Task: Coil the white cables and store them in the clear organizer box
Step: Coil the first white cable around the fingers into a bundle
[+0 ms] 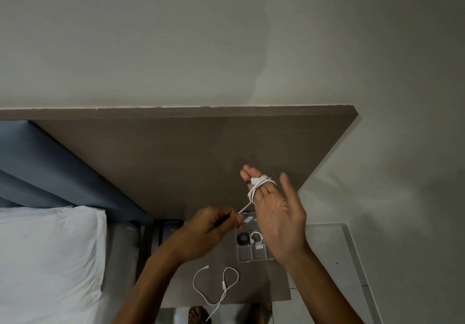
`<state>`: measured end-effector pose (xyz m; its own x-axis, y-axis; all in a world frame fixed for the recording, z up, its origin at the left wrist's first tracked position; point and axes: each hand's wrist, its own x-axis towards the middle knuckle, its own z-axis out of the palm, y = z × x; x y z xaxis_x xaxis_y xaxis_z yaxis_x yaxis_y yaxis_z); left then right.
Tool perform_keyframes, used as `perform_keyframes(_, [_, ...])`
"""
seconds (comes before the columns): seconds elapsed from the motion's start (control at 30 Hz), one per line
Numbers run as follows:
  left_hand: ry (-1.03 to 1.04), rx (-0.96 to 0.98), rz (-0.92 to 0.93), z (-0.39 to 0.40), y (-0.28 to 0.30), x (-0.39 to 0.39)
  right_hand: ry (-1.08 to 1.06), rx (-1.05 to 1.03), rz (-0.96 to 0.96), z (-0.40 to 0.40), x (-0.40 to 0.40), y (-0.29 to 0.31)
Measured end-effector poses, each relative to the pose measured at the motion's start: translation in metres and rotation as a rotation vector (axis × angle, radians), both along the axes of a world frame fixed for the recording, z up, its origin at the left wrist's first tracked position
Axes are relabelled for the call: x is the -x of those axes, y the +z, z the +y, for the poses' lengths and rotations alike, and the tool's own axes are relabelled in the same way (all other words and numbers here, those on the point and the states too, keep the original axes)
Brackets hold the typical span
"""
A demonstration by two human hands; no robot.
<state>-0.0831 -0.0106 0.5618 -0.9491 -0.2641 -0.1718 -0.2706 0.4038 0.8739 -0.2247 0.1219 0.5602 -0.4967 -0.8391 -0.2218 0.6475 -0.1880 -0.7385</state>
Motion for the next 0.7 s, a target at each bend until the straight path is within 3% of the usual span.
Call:
perform_keyframes(0.1, [-0.043,0.094,-0.035,-0.003,0.010,0.000,0.084,-0.206,0.314,0.000,-0.009,-0.007])
perform_keyframes(0.2, [-0.063,0.112,-0.023,-0.012,0.027,-0.001,0.223,-0.292,0.402,0.003,-0.014,-0.009])
perform_keyframes(0.37, [-0.020,0.079,0.073,-0.026,0.043,-0.002,0.405,-0.305,0.227,0.006,-0.012,-0.005])
perform_keyframes(0.57, [0.107,-0.013,0.179,-0.021,0.035,0.000,0.456,-0.237,0.238,0.011,-0.014,-0.004])
perform_keyframes(0.7, [0.220,-0.335,0.221,-0.016,0.027,0.003,0.467,-0.154,0.118,0.013,-0.016,-0.005])
